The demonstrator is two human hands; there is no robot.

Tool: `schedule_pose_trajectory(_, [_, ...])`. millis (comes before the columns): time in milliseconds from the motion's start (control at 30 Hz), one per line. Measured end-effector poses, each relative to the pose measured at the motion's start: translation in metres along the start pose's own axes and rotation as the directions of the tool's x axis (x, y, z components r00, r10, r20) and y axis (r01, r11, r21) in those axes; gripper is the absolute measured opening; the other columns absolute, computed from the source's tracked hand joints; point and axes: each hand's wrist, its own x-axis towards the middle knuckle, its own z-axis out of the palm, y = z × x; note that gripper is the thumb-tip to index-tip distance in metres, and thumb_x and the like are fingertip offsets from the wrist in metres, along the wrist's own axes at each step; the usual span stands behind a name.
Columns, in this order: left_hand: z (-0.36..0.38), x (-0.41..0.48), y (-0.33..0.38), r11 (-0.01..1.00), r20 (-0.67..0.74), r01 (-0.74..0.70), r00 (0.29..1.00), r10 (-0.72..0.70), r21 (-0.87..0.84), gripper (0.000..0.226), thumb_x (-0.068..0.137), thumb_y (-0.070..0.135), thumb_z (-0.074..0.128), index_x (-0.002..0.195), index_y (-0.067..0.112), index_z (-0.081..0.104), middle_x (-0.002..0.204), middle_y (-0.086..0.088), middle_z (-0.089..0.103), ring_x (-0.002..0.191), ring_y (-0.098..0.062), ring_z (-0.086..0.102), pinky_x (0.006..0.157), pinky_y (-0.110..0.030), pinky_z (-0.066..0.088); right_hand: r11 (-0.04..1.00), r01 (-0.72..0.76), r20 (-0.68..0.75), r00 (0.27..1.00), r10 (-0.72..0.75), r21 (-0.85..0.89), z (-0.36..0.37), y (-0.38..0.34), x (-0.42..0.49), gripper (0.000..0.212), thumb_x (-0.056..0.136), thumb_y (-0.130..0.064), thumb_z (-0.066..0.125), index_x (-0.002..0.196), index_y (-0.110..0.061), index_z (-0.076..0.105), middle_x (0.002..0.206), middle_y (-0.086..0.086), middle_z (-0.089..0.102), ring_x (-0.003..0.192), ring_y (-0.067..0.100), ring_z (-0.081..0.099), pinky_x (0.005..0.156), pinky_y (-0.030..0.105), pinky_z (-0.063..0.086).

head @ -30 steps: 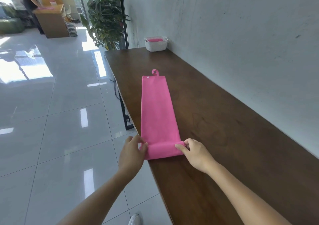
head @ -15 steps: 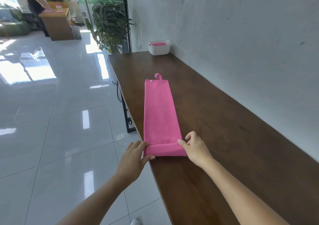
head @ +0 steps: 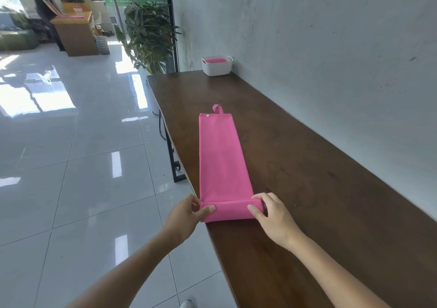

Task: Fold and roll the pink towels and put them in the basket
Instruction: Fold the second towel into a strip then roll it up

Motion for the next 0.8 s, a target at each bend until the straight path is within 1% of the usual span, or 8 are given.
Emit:
schedule_pose_trajectory(167, [0.002, 0.003, 0.001, 0.996, -0.002, 0.054, 0.999, -0.054, -0.066, 0.058, 0.081, 0.069, 0.065, 0.092, 0.013, 0.064, 0.085, 0.002, 0.071, 0.072, -0.012, 0.063, 0.066, -0.029, 0.055, 0.998, -0.044, 0.018, 0.999, 0.043, 0.039, 0.005, 0.004, 0.001, 0.034, 0.098, -0.054, 0.053, 0.124, -0.032, 0.052, 0.122, -0.011, 0.049, 0.113, 0.006, 0.051, 0.080, 0.014, 0.043])
schedule_pose_trajectory(233, [0.003, 0.005, 0.005, 0.997, -0.047, 0.071, 0.996, -0.072, -0.014, 0.057, 0.081, 0.072, 0.064, 0.092, 0.017, 0.063, 0.086, 0.005, 0.071, 0.075, -0.012, 0.065, 0.069, -0.031, 0.058, 0.997, -0.074, 0.013, 0.997, 0.074, 0.026, 0.006, 0.001, 0.006, 0.037, 0.098, -0.057, 0.050, 0.122, -0.030, 0.053, 0.119, -0.009, 0.052, 0.111, 0.009, 0.054, 0.080, 0.017, 0.045])
schedule_pose_trajectory(300, [0.005, 0.004, 0.011, 0.993, -0.124, 0.074, 0.990, -0.062, 0.095, 0.050, 0.084, 0.074, 0.060, 0.094, 0.025, 0.060, 0.087, 0.010, 0.069, 0.078, -0.010, 0.066, 0.070, -0.031, 0.058, 0.995, -0.101, 0.022, 0.995, 0.101, -0.003, 0.004, -0.005, 0.012, 0.052, 0.092, -0.069, 0.041, 0.120, -0.027, 0.054, 0.116, -0.008, 0.053, 0.107, 0.011, 0.055, 0.074, 0.017, 0.045])
schedule_pose_trajectory(367, [0.009, 0.001, 0.013, 0.973, -0.202, 0.025, 0.979, 0.023, 0.229, 0.044, 0.088, 0.072, 0.056, 0.101, 0.029, 0.056, 0.094, 0.013, 0.065, 0.082, -0.008, 0.064, 0.075, -0.033, 0.059, 0.992, -0.121, 0.024, 0.992, 0.123, -0.044, 0.001, -0.008, 0.017, 0.062, 0.086, -0.076, 0.034, 0.118, -0.026, 0.052, 0.115, -0.007, 0.054, 0.102, 0.011, 0.055, 0.064, 0.014, 0.040])
schedule_pose_trajectory(467, [0.012, -0.002, 0.009, 0.941, -0.253, -0.148, 0.940, 0.230, 0.304, 0.036, 0.093, 0.063, 0.057, 0.113, 0.034, 0.052, 0.113, 0.017, 0.053, 0.096, -0.009, 0.059, 0.083, -0.034, 0.058, 0.982, -0.153, 0.006, 0.988, 0.154, -0.107, -0.001, -0.009, 0.025, 0.047, 0.096, -0.067, 0.042, 0.115, -0.025, 0.049, 0.112, -0.006, 0.057, 0.097, 0.013, 0.057, 0.059, 0.016, 0.037])
schedule_pose_trajectory(600, [0.009, -0.003, -0.001, 0.806, -0.090, -0.417, 0.864, 0.495, 0.421, 0.035, 0.094, 0.050, 0.063, 0.122, 0.030, 0.055, 0.123, 0.014, 0.049, 0.111, -0.007, 0.048, 0.094, -0.026, 0.049, 0.971, -0.208, -0.012, 0.978, 0.208, -0.119, 0.000, -0.012, 0.034, 0.046, 0.097, -0.067, 0.042, 0.113, -0.023, 0.048, 0.108, -0.005, 0.058, 0.090, 0.012, 0.058, 0.056, 0.021, 0.038])
schedule_pose_trajectory(700, [0.011, -0.001, -0.003, 0.768, -0.023, -0.460, 0.852, 0.524, 0.445, 0.047, 0.092, 0.040, 0.071, 0.132, 0.026, 0.052, 0.134, 0.008, 0.046, 0.120, -0.011, 0.046, 0.101, -0.025, 0.047, 0.970, -0.229, -0.056, 0.973, 0.225, -0.076, 0.002, -0.016, 0.038, 0.045, 0.097, -0.064, 0.045, 0.117, -0.024, 0.050, 0.115, -0.004, 0.056, 0.095, 0.013, 0.058, 0.056, 0.019, 0.037])
schedule_pose_trajectory(800, [0.012, 0.005, 0.000, 0.740, -0.017, -0.476, 0.836, 0.549, 0.475, 0.039, 0.095, 0.029, 0.069, 0.130, 0.020, 0.055, 0.129, 0.002, 0.053, 0.116, -0.018, 0.053, 0.098, -0.029, 0.051, 0.984, -0.166, -0.151, 0.976, 0.155, -0.065, 0.009, -0.021, 0.032, 0.042, 0.099, -0.059, 0.045, 0.123, -0.025, 0.051, 0.120, -0.005, 0.052, 0.097, 0.010, 0.057, 0.056, 0.014, 0.035])
